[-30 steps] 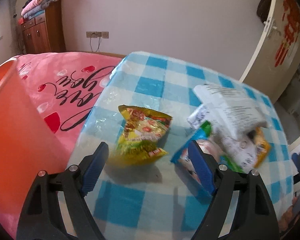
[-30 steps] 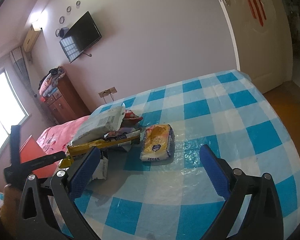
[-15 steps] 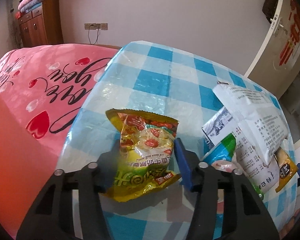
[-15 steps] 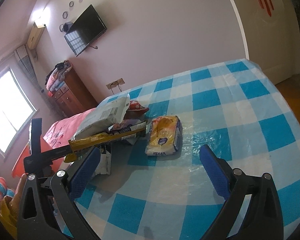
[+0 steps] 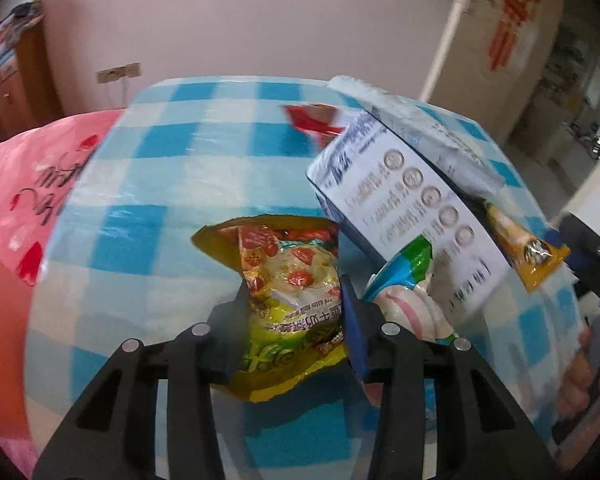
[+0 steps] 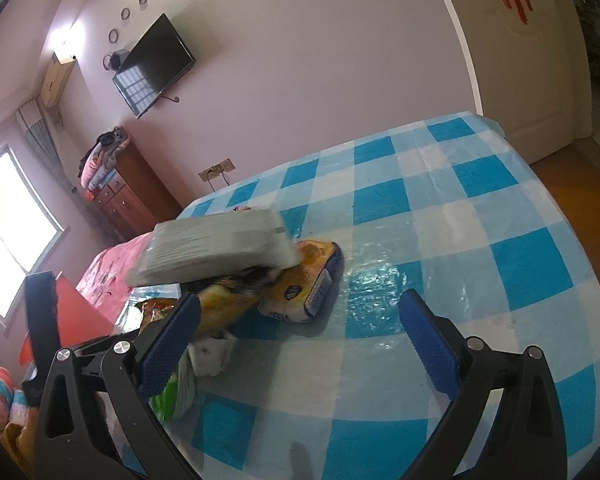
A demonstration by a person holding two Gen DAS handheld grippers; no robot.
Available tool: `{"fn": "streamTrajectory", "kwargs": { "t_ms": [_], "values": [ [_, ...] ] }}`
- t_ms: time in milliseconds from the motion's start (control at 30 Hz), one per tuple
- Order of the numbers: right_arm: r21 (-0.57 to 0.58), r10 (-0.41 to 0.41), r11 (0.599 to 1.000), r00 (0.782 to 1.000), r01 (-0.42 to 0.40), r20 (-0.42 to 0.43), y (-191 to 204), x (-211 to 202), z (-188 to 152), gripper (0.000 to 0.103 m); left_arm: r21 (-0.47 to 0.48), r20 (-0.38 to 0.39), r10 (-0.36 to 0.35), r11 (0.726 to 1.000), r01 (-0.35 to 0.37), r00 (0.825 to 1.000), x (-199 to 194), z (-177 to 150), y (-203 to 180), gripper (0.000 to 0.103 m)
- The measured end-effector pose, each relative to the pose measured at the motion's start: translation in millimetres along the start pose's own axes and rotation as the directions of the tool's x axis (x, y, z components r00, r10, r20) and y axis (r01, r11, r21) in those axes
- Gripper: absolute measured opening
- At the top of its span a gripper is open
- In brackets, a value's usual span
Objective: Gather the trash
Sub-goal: 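Grasp the yellow snack bag with left tool while right tool approaches the green packet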
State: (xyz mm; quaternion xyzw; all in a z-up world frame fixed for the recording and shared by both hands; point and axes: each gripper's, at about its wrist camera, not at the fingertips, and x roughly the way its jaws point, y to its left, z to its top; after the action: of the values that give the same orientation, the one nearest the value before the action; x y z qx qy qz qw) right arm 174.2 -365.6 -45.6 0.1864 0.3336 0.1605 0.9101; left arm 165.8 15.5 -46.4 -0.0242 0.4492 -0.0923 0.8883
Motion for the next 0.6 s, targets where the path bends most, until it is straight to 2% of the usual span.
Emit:
{"fn": "streamTrajectory", "kwargs": {
  "t_ms": [167,500,600],
  "values": [
    [0.001,0.008,1.0,1.0,-0.008,-0.017,-1,3,-2,0.098,0.026,-0.004,-0.048,0.999,0.048,0.999,-2,-9,-21,0.041],
    [-0.07,0.06,0.996,0.998,-0.062,-0.035,19,7,-9,0.096,-0.063,0.025,-0.058,0.996,0.059,0.998,-8,-18,-6,0.038],
    [-0.096,0.082,0.992,0.995,-0.086,-0.05,28,10,-12,0.081,-0.08,0.032,-0.051,0.995,0.054,0.998,-13,-21,0,0.037]
  ]
}}
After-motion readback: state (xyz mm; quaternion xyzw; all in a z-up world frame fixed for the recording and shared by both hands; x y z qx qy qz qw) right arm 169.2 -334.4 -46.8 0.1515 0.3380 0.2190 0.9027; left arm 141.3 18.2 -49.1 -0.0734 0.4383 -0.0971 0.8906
